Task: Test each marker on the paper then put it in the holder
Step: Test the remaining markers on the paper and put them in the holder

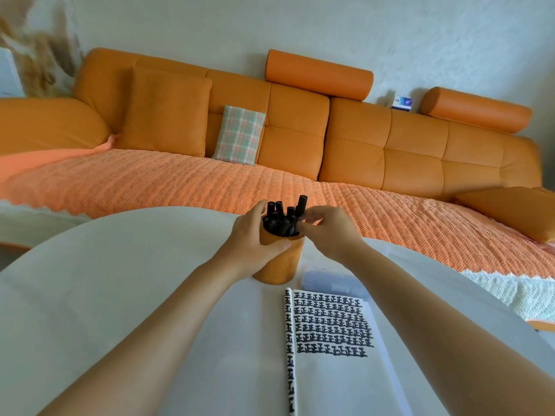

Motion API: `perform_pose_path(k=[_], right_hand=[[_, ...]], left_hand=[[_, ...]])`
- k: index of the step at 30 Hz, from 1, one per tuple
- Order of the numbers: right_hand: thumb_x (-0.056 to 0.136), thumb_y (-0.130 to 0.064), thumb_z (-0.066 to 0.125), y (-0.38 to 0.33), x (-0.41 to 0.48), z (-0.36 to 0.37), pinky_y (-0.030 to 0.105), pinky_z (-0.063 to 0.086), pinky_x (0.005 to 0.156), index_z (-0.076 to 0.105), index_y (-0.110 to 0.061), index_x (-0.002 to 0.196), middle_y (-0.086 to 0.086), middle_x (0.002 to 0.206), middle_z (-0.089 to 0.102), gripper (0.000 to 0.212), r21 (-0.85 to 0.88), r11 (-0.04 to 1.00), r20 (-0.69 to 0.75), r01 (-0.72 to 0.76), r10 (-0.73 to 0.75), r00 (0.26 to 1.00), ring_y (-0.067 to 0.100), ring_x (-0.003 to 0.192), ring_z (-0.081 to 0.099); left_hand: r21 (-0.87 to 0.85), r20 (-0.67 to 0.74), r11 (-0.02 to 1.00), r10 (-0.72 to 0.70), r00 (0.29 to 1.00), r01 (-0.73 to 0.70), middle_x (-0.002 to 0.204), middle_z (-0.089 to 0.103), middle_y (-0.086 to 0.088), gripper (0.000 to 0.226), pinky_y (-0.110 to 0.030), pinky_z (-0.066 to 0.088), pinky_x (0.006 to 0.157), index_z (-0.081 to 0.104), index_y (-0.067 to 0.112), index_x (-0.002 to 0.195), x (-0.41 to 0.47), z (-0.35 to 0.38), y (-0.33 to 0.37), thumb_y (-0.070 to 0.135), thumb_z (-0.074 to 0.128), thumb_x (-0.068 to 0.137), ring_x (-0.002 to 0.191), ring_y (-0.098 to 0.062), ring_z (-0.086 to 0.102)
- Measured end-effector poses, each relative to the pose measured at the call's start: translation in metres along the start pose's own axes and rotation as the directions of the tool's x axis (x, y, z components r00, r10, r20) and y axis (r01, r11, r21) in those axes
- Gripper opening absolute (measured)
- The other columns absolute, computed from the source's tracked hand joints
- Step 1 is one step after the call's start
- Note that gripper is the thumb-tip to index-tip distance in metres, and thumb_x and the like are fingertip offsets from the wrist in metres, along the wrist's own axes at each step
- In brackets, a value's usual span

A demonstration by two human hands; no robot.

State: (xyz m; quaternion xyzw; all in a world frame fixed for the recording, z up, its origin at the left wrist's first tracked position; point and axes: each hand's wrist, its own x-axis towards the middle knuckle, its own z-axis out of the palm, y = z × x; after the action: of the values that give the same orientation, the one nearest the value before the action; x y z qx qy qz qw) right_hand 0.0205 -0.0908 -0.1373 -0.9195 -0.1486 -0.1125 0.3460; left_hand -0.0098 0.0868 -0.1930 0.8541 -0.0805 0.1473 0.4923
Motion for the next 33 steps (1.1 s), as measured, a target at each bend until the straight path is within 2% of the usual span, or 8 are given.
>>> perform_pose_path(k=[3,6,10,16,21,25,28,33], right_hand=[[0.09,-0.023,0.068,0.001,0.005,-0.002,0.01,0.028,0.037,0.074,-0.015,0.111,0.0,0.091,0.067,0.023,0.061,0.997,0.067,-0.048,0.044,0.997,0.003,0.05,0.042],[0.09,-0.023,0.069,0.001,0.007,-0.006,0.009,0.028,0.036,0.074,-0.017,0.11,-0.006,0.087,0.066,0.022,0.065,0.996,0.107,-0.053,0.046,0.993,0.002,0.051,0.044],[0.087,-0.029,0.072,0.003,0.008,-0.008,0.014,0.036,0.051,0.068,-0.023,0.112,-0.011,0.105,0.066,0.026,-0.021,1.0,0.106,-0.008,0.01,0.994,0.003,0.068,0.055],[0.084,-0.018,0.074,0.013,0.004,-0.001,0.021,0.052,0.077,0.053,-0.026,0.125,-0.01,0.102,0.072,0.046,0.183,0.982,0.025,0.05,-0.055,0.998,0.004,0.095,0.067],[0.098,-0.018,0.059,0.018,0.002,-0.006,0.008,0.039,0.085,0.059,-0.025,0.134,-0.013,0.121,0.068,0.037,0.061,0.988,0.131,0.143,-0.151,0.98,0.002,0.114,0.059],[0.099,-0.012,0.053,0.023,0.008,-0.017,0.017,0.039,0.085,0.049,-0.027,0.142,-0.017,0.125,0.058,0.046,0.079,0.989,0.24,0.127,-0.143,0.96,0.007,0.107,0.06],[0.097,-0.009,0.053,0.037,0.013,-0.028,0.015,0.045,0.068,0.06,-0.026,0.128,-0.008,0.117,0.068,0.035,0.017,0.998,0.25,0.064,-0.067,0.966,0.009,0.091,0.066],[0.093,-0.019,0.066,0.064,0.014,-0.044,0.033,0.054,0.089,0.073,-0.027,0.112,-0.007,0.105,0.074,0.022,-0.304,0.949,0.519,0.088,0.087,0.85,0.01,0.086,0.07]], left_hand=[[0.057,0.048,0.998,-0.027,0.998,0.024,0.156,0.024,0.002,0.104,-0.042,0.026,0.113,0.01,0.035,0.152,0.009,-0.004,0.011,0.055,0.075,0.074,0.144,-0.018,0.021],[0.047,0.127,0.999,-0.007,0.992,0.001,0.155,0.029,0.001,0.108,-0.039,0.033,0.111,0.012,0.037,0.152,0.02,-0.004,0.022,0.053,0.08,0.07,0.14,-0.019,0.033],[-0.013,0.092,0.999,-0.031,0.995,0.032,0.146,0.042,0.006,0.099,-0.032,0.036,0.106,0.024,0.042,0.147,0.028,-0.004,0.018,0.049,0.083,0.068,0.133,-0.015,0.041],[-0.01,0.039,0.999,0.039,0.998,-0.038,0.13,0.048,0.011,0.087,-0.026,0.036,0.097,0.036,0.039,0.142,0.035,-0.007,0.022,0.041,0.084,0.07,0.119,-0.01,0.047],[0.048,0.142,0.994,0.092,0.986,-0.099,0.143,0.042,0.008,0.091,-0.036,0.04,0.107,0.031,0.047,0.143,0.04,-0.011,0.028,0.037,0.084,0.07,0.126,-0.016,0.048],[0.155,0.117,0.986,0.049,0.992,-0.067,0.15,0.037,0.01,0.078,-0.036,0.03,0.112,0.038,0.033,0.146,0.044,-0.012,0.038,0.058,0.068,0.079,0.138,-0.013,0.035],[0.287,0.105,0.957,0.013,0.994,-0.042,0.153,0.033,0.012,0.068,-0.027,0.026,0.108,0.046,0.022,0.143,0.048,-0.01,0.044,0.056,0.06,0.086,0.14,-0.011,0.032],[0.267,0.183,0.96,0.038,0.982,-0.087,0.156,0.031,0.012,0.076,-0.038,0.026,0.112,0.019,0.04,0.152,0.05,-0.012,0.053,0.053,0.06,0.088,0.142,-0.014,0.029]])
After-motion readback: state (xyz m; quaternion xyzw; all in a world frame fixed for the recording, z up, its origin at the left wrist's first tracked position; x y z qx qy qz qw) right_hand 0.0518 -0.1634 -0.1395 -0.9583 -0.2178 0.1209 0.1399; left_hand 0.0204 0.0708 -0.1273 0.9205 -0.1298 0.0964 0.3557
